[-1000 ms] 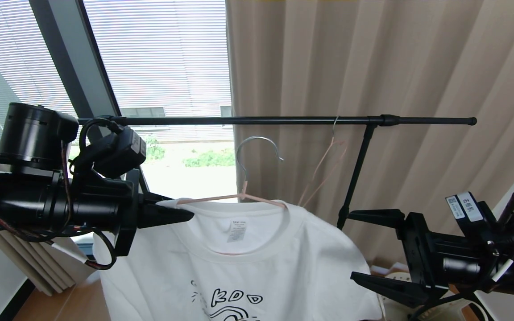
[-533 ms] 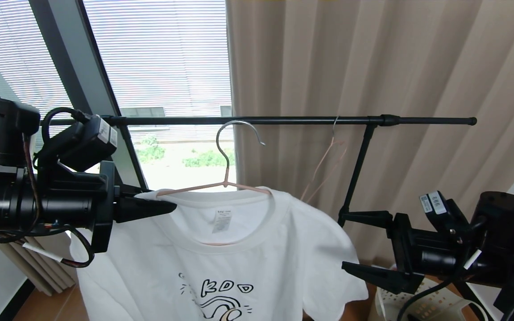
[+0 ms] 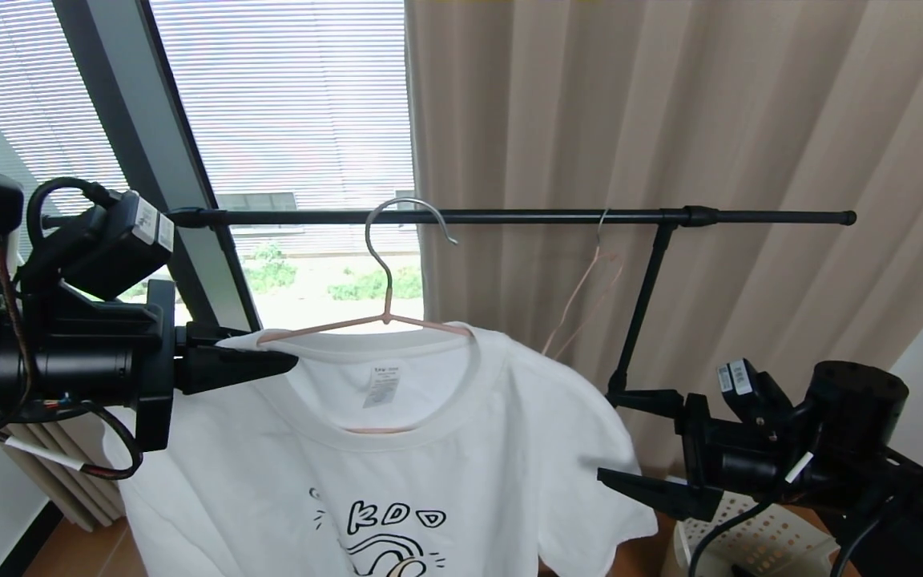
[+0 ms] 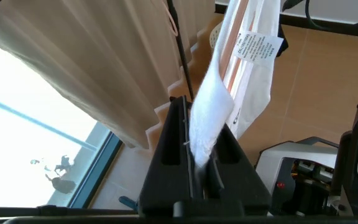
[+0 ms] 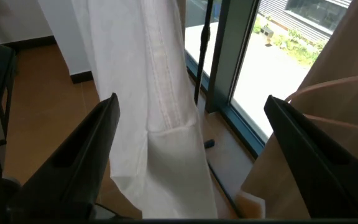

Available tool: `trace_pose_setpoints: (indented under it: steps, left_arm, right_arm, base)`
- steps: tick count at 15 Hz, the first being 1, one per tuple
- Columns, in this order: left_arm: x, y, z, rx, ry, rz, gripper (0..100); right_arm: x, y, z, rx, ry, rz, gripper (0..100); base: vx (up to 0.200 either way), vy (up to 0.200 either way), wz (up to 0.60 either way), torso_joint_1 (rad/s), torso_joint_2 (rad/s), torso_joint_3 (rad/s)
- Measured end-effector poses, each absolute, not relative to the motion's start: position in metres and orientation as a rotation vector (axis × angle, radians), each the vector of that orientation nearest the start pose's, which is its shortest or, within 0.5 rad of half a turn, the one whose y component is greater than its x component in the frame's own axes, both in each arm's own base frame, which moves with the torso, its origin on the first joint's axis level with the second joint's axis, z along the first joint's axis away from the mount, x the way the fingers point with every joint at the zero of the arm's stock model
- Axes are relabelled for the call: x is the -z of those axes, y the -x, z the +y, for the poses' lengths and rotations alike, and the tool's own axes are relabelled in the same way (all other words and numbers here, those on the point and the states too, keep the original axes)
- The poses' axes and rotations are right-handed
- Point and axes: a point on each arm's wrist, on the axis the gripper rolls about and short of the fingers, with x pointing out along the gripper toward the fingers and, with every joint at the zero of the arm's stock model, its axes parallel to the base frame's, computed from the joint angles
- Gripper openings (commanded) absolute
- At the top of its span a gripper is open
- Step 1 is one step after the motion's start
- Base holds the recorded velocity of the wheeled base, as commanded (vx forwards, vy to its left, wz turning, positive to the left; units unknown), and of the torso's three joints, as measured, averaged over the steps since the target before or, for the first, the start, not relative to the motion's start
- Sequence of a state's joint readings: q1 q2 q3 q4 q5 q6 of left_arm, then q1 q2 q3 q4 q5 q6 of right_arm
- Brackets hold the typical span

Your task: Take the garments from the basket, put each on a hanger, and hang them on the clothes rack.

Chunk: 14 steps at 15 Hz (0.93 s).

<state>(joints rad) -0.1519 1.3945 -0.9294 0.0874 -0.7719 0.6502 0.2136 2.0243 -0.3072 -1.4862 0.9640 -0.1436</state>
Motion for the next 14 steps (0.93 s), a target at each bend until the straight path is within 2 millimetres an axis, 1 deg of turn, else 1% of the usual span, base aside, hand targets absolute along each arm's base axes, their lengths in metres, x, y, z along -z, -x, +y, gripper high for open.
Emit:
trace_pose_setpoints:
  steps: [4, 5, 9, 14]
  left_arm:
    - [-0.235, -0.213, -0.047, 1.024, -0.416, 0.227, 0]
    - [-0.235, -0.213, -0.047, 1.023, -0.415, 0.227, 0]
    - [-0.235, -0.213, -0.044, 1.014, -0.413, 0.23, 0]
    - [-0.231, -0.212, -0.038, 0.989, -0.405, 0.246, 0]
  right_arm:
    - [-0.053, -0.267, 0.074, -1.175, 0.023, 0.175, 100]
    - [-0.052, -0.268, 0.073, -1.171, 0.021, 0.18, 0]
    - [-0.051, -0.272, 0.069, -1.154, 0.019, 0.18, 0]
    - [-0.056, -0.282, 0.05, -1.083, 0.024, 0.148, 0]
  base:
    - [0.0, 0.0, 0.0, 0.0, 0.0, 0.0]
    - [0.0, 0.0, 0.0, 0.0, 0.0, 0.0]
    - [0.0, 0.0, 0.0, 0.0, 0.0, 0.0]
    - [0.0, 0.0, 0.0, 0.0, 0.0, 0.0]
